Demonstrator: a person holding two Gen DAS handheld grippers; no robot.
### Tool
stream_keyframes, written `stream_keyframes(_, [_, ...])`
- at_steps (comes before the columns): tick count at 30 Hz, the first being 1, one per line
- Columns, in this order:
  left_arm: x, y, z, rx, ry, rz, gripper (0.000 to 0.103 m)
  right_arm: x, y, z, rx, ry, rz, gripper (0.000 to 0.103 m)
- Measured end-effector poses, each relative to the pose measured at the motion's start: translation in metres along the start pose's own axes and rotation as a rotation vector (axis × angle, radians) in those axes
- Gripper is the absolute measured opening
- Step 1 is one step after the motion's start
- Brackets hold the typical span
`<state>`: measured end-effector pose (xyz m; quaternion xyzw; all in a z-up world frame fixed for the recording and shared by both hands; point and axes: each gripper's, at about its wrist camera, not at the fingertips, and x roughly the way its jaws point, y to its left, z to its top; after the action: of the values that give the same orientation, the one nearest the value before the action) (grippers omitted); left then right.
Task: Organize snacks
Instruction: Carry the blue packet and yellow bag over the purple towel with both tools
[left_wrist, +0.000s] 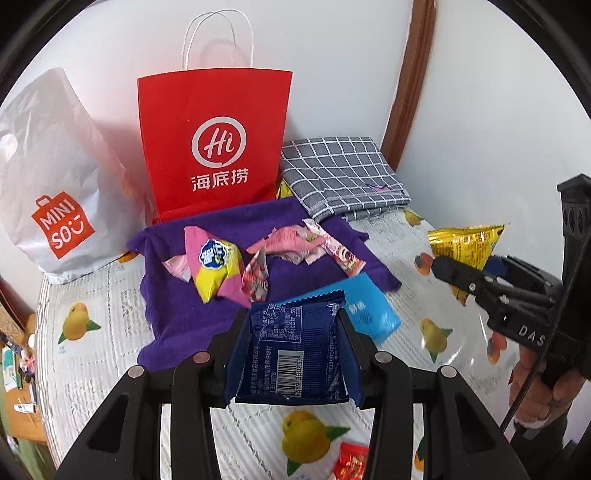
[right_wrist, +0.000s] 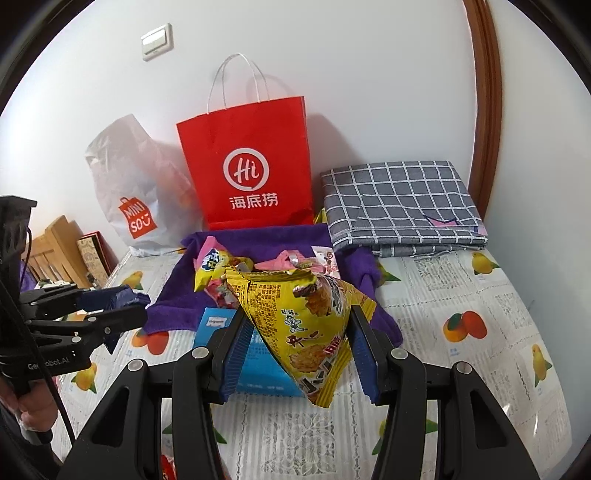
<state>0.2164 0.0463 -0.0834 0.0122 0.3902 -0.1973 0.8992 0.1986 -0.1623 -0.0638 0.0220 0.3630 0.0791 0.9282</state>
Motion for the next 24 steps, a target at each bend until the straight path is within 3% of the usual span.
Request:
stream_keyframes(10, [0.015, 0.011, 0.033, -0.038, -0.021, -0.011, 0.042, 0.029, 0.0, 0.024, 0.018, 0.026, 0.027, 0.051])
stream_keyframes(24, [0.046, 0.047, 0.072, -0.111, -0.027, 0.034, 0.042, 0.066, 0.017, 0.071, -0.056, 0.007, 0.078, 0.051])
